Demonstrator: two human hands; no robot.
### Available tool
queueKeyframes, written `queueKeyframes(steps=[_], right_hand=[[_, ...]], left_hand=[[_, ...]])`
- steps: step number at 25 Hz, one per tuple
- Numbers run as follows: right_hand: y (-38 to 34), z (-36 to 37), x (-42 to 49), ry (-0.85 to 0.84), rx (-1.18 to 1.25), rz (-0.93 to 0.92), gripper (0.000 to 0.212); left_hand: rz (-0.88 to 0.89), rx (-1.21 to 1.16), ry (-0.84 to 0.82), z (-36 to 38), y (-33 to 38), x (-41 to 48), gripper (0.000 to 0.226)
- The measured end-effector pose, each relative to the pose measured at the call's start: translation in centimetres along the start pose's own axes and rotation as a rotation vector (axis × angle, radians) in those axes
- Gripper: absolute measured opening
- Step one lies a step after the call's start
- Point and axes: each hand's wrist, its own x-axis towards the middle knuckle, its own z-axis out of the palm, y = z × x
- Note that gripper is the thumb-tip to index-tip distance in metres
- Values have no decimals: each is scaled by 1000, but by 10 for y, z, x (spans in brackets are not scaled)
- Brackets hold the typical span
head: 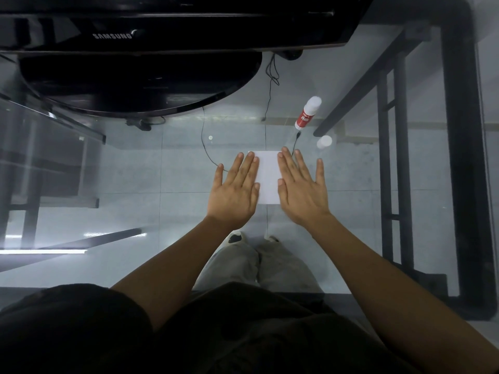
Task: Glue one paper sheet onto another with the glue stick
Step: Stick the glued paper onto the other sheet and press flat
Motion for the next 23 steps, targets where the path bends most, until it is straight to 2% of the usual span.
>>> queueKeyframes(steps=[7,12,16,21,23], right_hand=[[-1,1,-1,21,84,11,57],[-1,1,-2,16,72,-14,58],[0,3,0,17,82,0,58],[0,4,0,11,89,-8,59],[-1,4,-1,13,94,-2,59]], left_hand=[[10,-173,-71,-11,-4,6,57],[229,57,-118,-13,2,16,58],[4,23,-82,-14,-13,24,60],[143,103,-99,-6,-1,16,59],[67,73,-86,-4,-5,19,59]])
